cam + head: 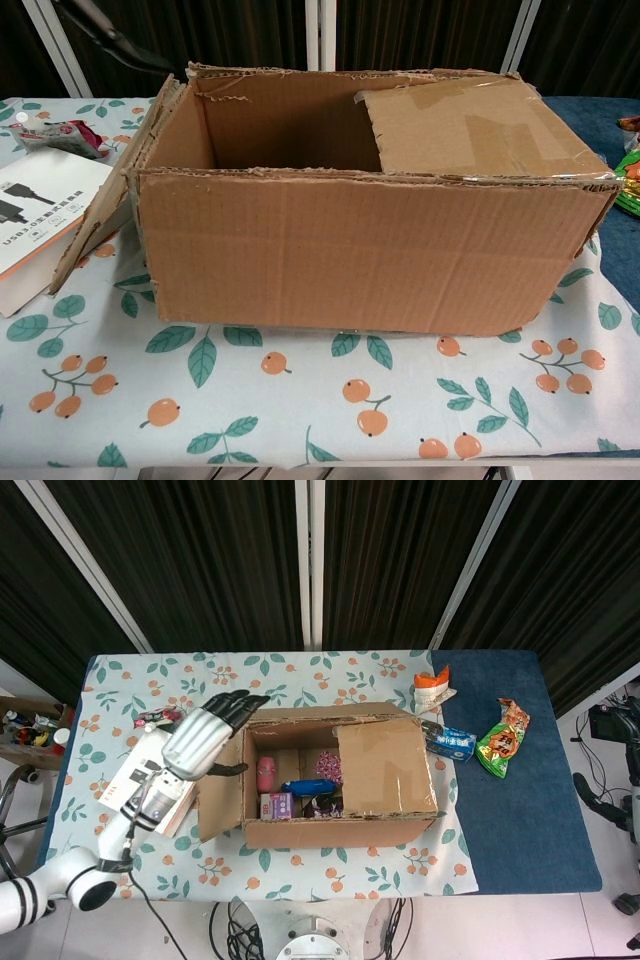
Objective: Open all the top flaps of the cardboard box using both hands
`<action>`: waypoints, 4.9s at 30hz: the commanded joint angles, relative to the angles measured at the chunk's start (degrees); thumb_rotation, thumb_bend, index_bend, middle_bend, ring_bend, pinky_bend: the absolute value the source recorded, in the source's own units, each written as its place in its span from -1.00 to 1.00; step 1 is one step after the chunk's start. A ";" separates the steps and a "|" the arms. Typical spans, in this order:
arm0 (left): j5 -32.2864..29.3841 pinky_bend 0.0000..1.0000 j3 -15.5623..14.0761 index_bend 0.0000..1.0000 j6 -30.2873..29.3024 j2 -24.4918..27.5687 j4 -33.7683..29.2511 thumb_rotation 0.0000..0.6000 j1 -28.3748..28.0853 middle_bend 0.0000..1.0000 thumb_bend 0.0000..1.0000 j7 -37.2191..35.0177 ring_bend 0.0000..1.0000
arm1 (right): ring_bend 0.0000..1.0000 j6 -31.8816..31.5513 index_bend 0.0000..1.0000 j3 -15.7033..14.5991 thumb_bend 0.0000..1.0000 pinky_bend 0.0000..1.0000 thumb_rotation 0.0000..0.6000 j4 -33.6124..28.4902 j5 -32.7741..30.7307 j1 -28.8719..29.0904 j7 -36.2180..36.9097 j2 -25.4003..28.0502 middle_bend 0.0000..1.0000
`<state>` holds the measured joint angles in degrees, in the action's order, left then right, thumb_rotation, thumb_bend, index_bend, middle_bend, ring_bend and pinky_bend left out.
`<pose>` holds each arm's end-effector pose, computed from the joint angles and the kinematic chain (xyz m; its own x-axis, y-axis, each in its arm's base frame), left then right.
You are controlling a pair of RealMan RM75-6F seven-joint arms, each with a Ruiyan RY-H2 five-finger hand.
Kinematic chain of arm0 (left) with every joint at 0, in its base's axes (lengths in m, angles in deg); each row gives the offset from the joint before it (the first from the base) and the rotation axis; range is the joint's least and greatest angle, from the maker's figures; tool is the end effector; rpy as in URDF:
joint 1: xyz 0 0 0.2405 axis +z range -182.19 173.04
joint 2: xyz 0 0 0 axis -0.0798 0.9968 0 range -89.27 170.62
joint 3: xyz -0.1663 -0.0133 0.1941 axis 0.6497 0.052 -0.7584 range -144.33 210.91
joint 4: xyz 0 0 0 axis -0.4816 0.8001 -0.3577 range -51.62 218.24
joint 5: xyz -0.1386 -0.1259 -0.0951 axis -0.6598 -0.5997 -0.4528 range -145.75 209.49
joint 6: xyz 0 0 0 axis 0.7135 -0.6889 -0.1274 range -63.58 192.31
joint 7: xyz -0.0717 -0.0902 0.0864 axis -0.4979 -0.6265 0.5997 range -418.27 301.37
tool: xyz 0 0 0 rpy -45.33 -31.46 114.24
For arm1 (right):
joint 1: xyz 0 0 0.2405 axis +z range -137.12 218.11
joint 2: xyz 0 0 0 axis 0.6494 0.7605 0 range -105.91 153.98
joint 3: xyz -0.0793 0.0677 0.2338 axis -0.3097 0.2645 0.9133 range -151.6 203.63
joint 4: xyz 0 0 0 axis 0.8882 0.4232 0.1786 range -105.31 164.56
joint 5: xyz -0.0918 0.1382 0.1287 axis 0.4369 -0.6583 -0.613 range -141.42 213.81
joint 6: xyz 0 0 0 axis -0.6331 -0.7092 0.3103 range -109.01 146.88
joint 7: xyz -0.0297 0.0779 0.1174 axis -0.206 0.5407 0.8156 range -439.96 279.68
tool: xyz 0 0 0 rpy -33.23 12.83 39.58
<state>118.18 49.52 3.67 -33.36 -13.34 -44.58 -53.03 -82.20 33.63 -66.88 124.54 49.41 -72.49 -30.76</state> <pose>-0.0920 0.3364 0.0798 0.3246 0.0276 0.9455 0.7488 -0.6183 -0.2390 -0.2597 -0.2069 0.2468 0.2818 0.3676 0.8863 -0.9156 -0.1732 0.3629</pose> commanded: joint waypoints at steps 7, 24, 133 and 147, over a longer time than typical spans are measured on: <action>7.27 -0.58 -2.64 -0.88 -3.59 -14.23 13.72 1.00 -6.47 -0.73 -1.00 1.27 -0.77 | -1.00 -0.24 -1.00 1.46 -0.64 -1.00 1.00 1.91 -0.63 -1.22 2.74 0.21 -1.00; 8.02 -0.58 -2.95 -0.89 -0.51 -23.95 25.15 1.00 -14.94 -0.75 -1.00 -0.52 -0.78 | -1.00 2.31 -1.00 2.63 -0.64 -1.00 1.00 6.90 -1.98 -1.97 8.56 -1.76 -1.00; -27.29 -0.62 16.42 -0.99 3.65 -37.72 33.17 1.00 -50.26 -1.00 -1.00 16.39 -0.93 | -1.00 2.72 -1.00 6.99 -0.64 -1.00 1.00 18.68 -4.89 -6.80 27.25 -4.81 -1.00; -25.21 -0.62 5.96 -0.99 -3.84 -15.90 10.39 1.00 -30.13 -1.00 -1.00 22.16 -0.92 | -1.00 2.39 -1.00 5.15 -0.64 -1.00 1.00 15.32 -0.60 -6.00 20.67 -3.84 -1.00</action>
<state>92.39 59.82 2.74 -58.04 6.82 -82.36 -33.09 -79.46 39.42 -50.92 122.92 43.46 -50.44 -34.92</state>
